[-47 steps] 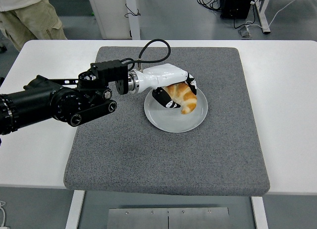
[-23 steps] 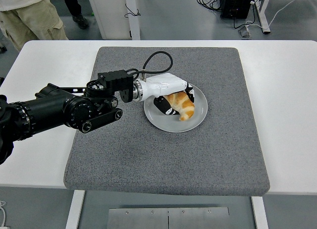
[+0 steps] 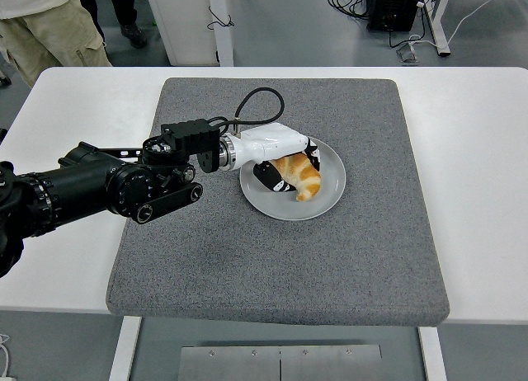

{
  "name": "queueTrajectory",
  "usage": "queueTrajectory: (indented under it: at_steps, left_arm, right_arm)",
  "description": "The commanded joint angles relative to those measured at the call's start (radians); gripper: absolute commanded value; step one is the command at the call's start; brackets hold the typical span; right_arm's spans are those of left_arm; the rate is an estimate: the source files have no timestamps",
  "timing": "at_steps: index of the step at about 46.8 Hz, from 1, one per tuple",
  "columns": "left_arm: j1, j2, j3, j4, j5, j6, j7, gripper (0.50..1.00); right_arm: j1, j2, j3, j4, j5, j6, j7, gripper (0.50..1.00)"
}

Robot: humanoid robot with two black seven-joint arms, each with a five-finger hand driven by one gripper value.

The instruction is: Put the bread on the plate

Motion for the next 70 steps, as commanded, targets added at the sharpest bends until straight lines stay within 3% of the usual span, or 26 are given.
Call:
queueTrajectory:
  at_steps: [1, 12, 14, 15, 24, 41, 63, 70]
  left_arm:
    - [0.0, 0.001, 0.0, 0.0, 0.0, 0.003, 0.002, 0.5]
    - [0.0, 0.001, -0.002, 0.002, -0.012, 0.005, 0.002, 0.5]
    - [0.0, 0.001, -0.002, 0.0, -0.014, 0.005, 0.003, 0.738]
    - [0.0, 0.001, -0.002, 0.002, -0.014, 0.005, 0.005, 0.793]
    - [-0.009, 0.003, -0.003, 0.0, -0.017, 0.0, 0.002, 0.967]
    - [-0.058, 0.057, -0.016, -0.046, -0.035, -0.008, -0.049, 0.974]
    - [-0.239, 0.254, -0.078, -0.222, -0.277, -0.046, -0.046, 0.974]
    - [-0.259, 0.307, -0.13, -0.23, -0.326, -0.086, -0.044, 0.974]
  right_arm:
    - [0.0, 0.0, 0.0, 0.0, 0.0, 0.0, 0.0, 1.0]
    - [0.0, 0.0, 0.0, 0.0, 0.0, 0.0, 0.0, 1.0]
    - [0.0, 0.0, 0.0, 0.0, 0.0, 0.0, 0.0, 1.0]
    - [0.0, 0.0, 0.0, 0.0, 0.0, 0.0, 0.0, 1.0]
    - [0.0, 0.0, 0.0, 0.0, 0.0, 0.0, 0.0, 1.0]
    - [0.0, 0.0, 0.0, 0.0, 0.0, 0.0, 0.0, 1.0]
    - [0.0, 0.0, 0.0, 0.0, 0.0, 0.0, 0.0, 1.0]
    - [0.0, 0.0, 0.0, 0.0, 0.0, 0.0, 0.0, 1.0]
